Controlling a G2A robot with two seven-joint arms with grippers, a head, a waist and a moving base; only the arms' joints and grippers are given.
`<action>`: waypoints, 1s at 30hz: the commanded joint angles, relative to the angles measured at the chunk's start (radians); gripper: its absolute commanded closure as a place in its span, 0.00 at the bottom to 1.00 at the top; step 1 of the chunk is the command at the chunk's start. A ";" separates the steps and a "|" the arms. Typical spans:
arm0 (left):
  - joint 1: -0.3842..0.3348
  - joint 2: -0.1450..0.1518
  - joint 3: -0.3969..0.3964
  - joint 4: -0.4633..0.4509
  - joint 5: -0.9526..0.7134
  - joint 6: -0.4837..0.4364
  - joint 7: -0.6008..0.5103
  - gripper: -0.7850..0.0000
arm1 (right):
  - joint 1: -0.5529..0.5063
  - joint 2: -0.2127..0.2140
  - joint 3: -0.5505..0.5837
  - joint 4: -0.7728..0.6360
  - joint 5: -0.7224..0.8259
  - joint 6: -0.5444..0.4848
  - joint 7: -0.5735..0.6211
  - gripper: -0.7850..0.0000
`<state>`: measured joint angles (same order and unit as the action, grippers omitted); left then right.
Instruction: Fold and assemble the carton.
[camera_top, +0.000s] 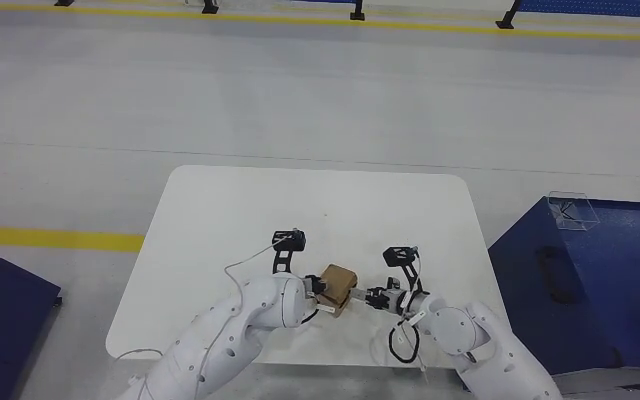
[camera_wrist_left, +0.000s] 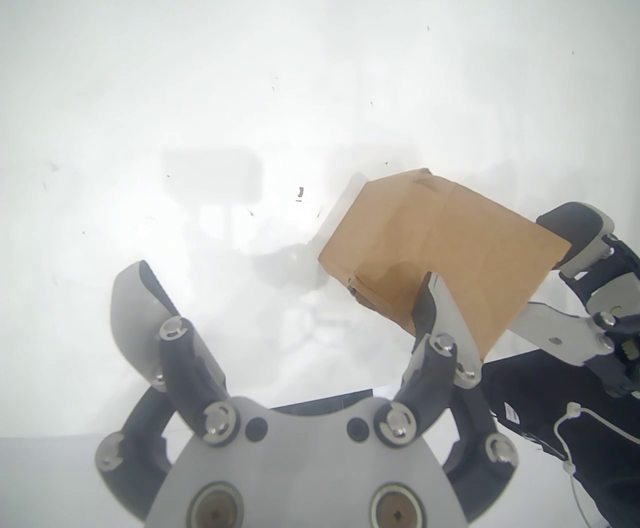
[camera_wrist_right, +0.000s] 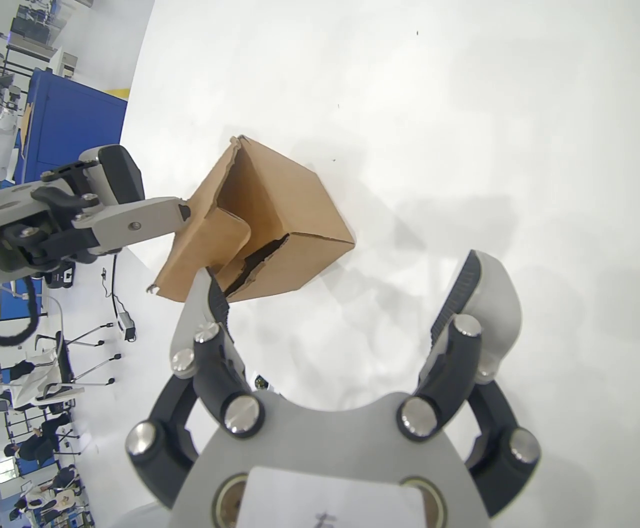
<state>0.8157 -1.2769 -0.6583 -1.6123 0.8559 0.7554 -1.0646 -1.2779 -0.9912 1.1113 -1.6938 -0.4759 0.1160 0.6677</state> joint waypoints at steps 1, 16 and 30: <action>0.005 0.000 -0.004 -0.003 0.004 -0.004 -0.004 0.00 | 0.010 -0.004 -0.008 0.008 0.002 0.011 -0.005 0.00; 0.022 -0.015 -0.017 0.005 0.035 -0.025 -0.025 0.00 | 0.050 -0.025 -0.043 0.068 -0.001 0.008 0.005 0.00; 0.009 -0.035 -0.052 0.033 0.024 -0.014 -0.014 0.00 | 0.054 -0.033 -0.032 0.069 -0.001 -0.008 0.010 0.00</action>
<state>0.8286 -1.3098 -0.7135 -1.5848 0.8795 0.7443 -1.0758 -1.2245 -1.0235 1.0792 -1.6256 -0.4777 0.1094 0.6779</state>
